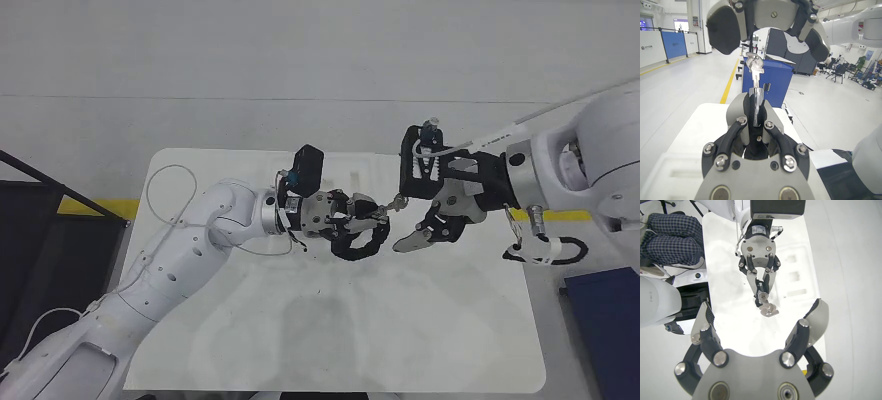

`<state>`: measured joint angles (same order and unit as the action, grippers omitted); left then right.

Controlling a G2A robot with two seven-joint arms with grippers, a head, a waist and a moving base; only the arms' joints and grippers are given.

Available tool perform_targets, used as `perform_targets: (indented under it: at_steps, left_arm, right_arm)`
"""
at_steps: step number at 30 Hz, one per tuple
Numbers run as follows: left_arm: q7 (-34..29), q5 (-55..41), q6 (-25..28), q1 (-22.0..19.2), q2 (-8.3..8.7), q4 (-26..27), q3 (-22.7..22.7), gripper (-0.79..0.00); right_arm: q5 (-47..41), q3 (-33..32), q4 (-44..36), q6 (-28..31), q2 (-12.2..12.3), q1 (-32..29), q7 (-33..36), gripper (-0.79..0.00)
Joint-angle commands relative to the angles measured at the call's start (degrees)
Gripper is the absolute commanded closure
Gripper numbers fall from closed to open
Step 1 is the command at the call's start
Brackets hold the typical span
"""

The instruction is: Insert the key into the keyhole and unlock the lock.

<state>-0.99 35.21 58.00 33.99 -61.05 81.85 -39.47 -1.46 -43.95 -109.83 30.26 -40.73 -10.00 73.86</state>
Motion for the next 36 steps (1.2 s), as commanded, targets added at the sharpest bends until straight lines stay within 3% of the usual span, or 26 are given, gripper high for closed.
perform_targets:
  at_steps: [1,16,25,36]
  left_arm:
    - [-2.7,-3.2,0.0,-1.3,0.95,0.5,1.6,0.0]
    - [-13.6,-15.2,0.0,-7.5,6.47,2.3,8.7,0.0]
    - [-13.6,-17.0,0.0,-9.1,7.64,2.0,12.2,0.0]
    - [-12.3,-18.1,0.0,-11.5,8.18,1.7,16.1,0.0]
  right_arm:
    - [1.8,-0.2,-0.3,0.9,0.2,-0.7,-0.8,-0.785]
    - [5.4,-0.3,-1.7,2.1,1.2,-3.9,-4.3,-0.785]
    - [16.1,-1.7,-5.9,12.3,2.2,-8.4,-12.1,-0.785]
    - [28.2,-6.4,-10.9,17.4,4.7,-14.6,-17.2,-0.785]
